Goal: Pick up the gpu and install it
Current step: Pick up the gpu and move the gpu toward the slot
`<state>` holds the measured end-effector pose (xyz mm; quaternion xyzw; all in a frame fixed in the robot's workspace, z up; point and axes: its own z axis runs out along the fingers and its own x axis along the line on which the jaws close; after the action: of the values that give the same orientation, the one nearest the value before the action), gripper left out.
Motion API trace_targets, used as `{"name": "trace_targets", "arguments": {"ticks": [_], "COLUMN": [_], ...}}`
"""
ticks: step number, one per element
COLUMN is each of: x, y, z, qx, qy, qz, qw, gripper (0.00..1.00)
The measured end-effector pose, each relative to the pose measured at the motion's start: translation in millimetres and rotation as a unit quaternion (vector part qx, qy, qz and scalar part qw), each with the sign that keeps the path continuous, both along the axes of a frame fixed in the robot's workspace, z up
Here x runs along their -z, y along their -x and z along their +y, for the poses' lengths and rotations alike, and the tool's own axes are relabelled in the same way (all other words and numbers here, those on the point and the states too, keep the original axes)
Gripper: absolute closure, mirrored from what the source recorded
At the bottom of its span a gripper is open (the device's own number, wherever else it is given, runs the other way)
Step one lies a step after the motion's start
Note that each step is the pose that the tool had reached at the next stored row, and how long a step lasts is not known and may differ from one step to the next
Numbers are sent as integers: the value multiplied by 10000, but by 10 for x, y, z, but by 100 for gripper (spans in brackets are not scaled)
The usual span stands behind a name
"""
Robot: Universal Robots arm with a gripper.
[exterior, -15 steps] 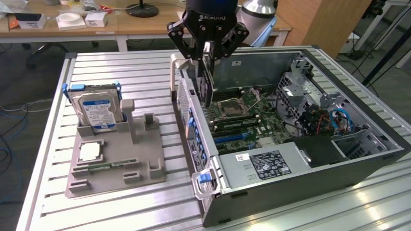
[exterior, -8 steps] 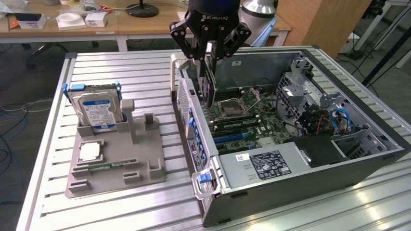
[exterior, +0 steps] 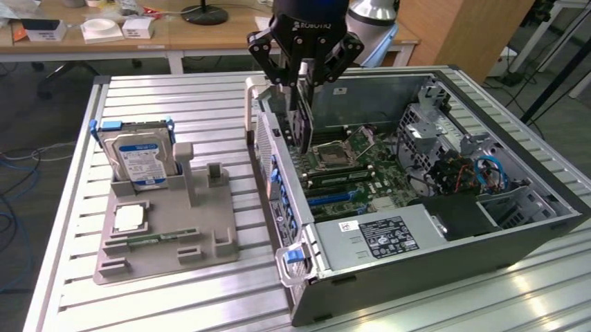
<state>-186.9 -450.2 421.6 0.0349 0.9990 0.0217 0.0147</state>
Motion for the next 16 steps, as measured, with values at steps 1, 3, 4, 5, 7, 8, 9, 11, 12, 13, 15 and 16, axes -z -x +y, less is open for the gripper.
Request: {"name": "trace_targets", "arguments": {"ticks": [1,3,4,5,7,8,9,11,12,13,15,16], "x": [0,0,0,0,0,0,1,0,0,0,0,0], "y": [-3,-8,-9,-10,-14,-16,-19,-26,-30,-35,-48,-55], "z": [0,0,0,0,0,1,2,2,3,3,3,3], "qx": [0,0,0,0,-1,-1,-1,-1,-1,0,-1,-1], "qy": [0,0,0,0,0,0,0,0,0,0,0,0], "qz": [0,0,0,0,0,0,0,0,0,0,0,0], "qw": [10000,10000,10000,10000,10000,10000,10000,10000,10000,10000,10000,10000], "gripper": [74,74,74,74,74,74,74,74,74,74,74,74]}}
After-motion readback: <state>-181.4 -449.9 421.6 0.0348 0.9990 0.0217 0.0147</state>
